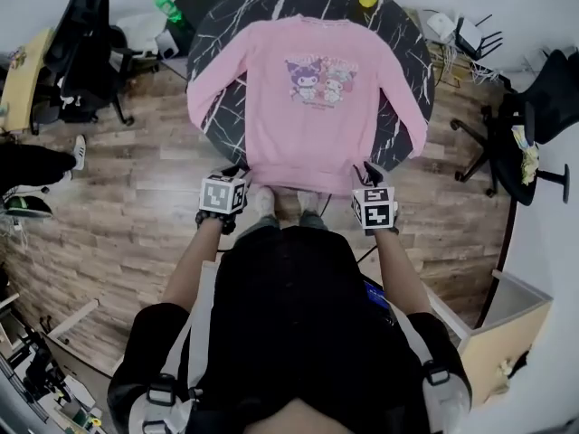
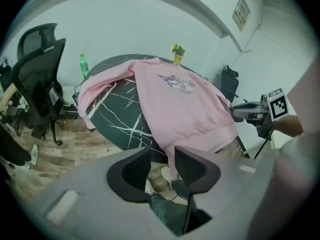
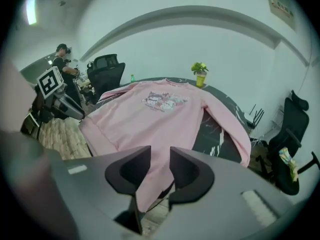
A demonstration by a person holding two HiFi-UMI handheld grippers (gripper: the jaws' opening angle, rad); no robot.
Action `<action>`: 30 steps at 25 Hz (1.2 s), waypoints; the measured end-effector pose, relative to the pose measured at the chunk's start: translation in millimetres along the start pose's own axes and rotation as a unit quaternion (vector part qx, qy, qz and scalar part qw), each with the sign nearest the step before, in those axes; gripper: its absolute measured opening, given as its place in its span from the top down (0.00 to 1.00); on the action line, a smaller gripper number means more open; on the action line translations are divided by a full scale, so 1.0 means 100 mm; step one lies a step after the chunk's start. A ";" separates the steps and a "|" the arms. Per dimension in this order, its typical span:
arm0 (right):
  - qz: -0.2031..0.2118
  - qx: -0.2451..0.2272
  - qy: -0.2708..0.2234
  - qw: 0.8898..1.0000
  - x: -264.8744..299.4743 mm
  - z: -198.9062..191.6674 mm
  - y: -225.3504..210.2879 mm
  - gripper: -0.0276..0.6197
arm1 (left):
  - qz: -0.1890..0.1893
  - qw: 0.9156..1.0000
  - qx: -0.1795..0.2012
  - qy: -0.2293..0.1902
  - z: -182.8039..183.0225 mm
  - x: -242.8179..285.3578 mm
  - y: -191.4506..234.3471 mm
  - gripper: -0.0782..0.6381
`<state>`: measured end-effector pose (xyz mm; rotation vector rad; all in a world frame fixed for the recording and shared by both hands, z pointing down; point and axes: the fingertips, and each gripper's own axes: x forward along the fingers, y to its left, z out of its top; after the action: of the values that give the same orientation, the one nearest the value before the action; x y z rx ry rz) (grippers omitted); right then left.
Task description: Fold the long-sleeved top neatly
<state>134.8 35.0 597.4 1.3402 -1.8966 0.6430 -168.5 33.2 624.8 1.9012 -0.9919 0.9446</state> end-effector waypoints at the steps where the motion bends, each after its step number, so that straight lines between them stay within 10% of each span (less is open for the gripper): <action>1: 0.005 -0.009 -0.008 1.000 0.01 0.12 -0.01 0.76 | 0.006 1.000 -0.005 -0.008 0.04 -0.04 0.03 0.67; 22: 0.191 -0.221 -0.069 0.954 0.69 1.68 1.21 0.76 | 0.138 0.975 -0.142 -0.095 0.04 -0.60 0.86 0.68; 30: 0.199 -0.230 -0.047 0.951 1.02 1.91 1.81 0.77 | 0.142 0.984 -0.060 -0.088 0.24 -0.54 1.51 0.68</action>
<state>-107.3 -104.7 560.0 0.7084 -2.2432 0.2933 -317.0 -31.1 612.7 1.7949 -1.4216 0.8632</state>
